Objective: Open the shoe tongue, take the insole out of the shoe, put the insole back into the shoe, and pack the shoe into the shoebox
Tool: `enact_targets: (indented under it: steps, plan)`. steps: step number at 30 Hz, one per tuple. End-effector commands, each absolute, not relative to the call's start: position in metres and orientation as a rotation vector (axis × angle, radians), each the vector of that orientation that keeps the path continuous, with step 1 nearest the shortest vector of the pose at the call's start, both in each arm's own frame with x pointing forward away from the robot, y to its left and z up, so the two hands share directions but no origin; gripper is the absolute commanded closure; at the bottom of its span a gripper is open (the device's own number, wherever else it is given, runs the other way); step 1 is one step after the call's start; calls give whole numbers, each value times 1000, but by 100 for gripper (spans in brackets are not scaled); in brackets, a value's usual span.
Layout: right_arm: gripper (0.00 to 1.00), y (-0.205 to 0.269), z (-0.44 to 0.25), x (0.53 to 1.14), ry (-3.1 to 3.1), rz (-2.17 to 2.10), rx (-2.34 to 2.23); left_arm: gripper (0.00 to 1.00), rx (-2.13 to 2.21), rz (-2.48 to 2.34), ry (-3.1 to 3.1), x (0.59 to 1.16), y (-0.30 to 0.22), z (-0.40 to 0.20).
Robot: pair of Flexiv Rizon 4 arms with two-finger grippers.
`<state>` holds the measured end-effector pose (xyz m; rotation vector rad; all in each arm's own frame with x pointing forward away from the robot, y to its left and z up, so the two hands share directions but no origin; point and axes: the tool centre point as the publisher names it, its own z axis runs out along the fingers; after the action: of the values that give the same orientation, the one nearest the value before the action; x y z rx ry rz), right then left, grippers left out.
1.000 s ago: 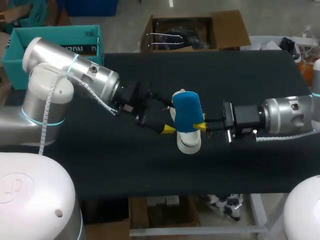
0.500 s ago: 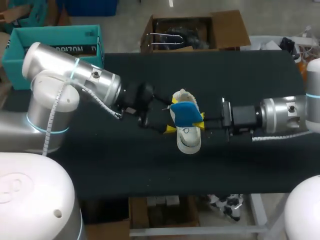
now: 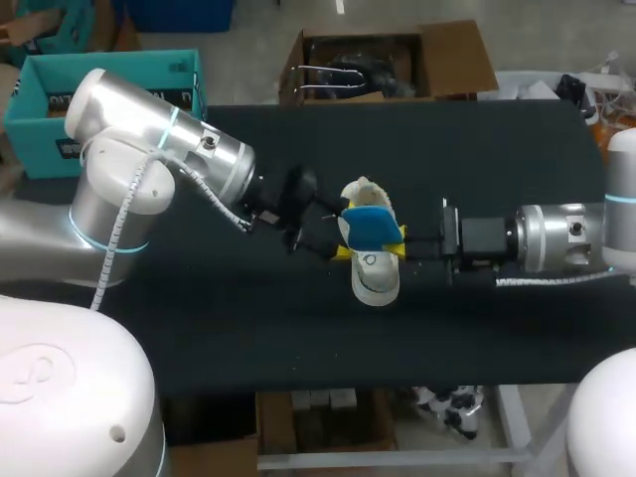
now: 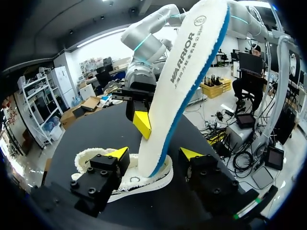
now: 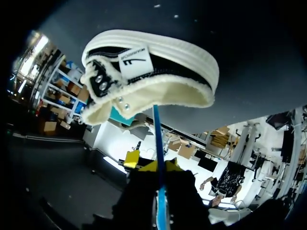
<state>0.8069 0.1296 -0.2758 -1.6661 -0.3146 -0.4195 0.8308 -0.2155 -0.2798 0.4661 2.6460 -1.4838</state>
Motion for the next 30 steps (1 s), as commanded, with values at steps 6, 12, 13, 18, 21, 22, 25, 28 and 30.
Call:
enact_targets:
  steps: [6, 12, 13, 18, 21, 22, 25, 28, 30]
  plan:
    - [100, 132, -278, 811, -313, -420, -1661, 77, 467, -1478, 2640, 835, -228, -290]
    - [100, 132, -278, 812, -309, -417, -1660, 100, 485, -1433, 2636, 837, -232, -293]
    - [100, 132, -278, 812, -310, -416, -1660, 100, 497, -1417, 2629, 836, -232, -294]
    - [29, 131, -273, 806, -304, -417, -1688, 100, 558, -1322, 2589, 837, -234, -298]
    - [25, 129, -270, 800, -303, -428, -1712, 100, 598, -1298, 2568, 837, -233, -300]
    - [30, 129, -268, 797, -301, -434, -1723, 100, 616, -1275, 2555, 838, -233, -301]
    - [40, 129, -265, 793, -288, -444, -1747, 100, 670, -1218, 2538, 842, -233, -305]
    - [51, 131, -267, 792, -271, -449, -1769, 100, 731, -1186, 2533, 846, -232, -308]
    - [53, 132, -270, 793, -261, -446, -1779, 100, 762, -1165, 2533, 847, -232, -310]
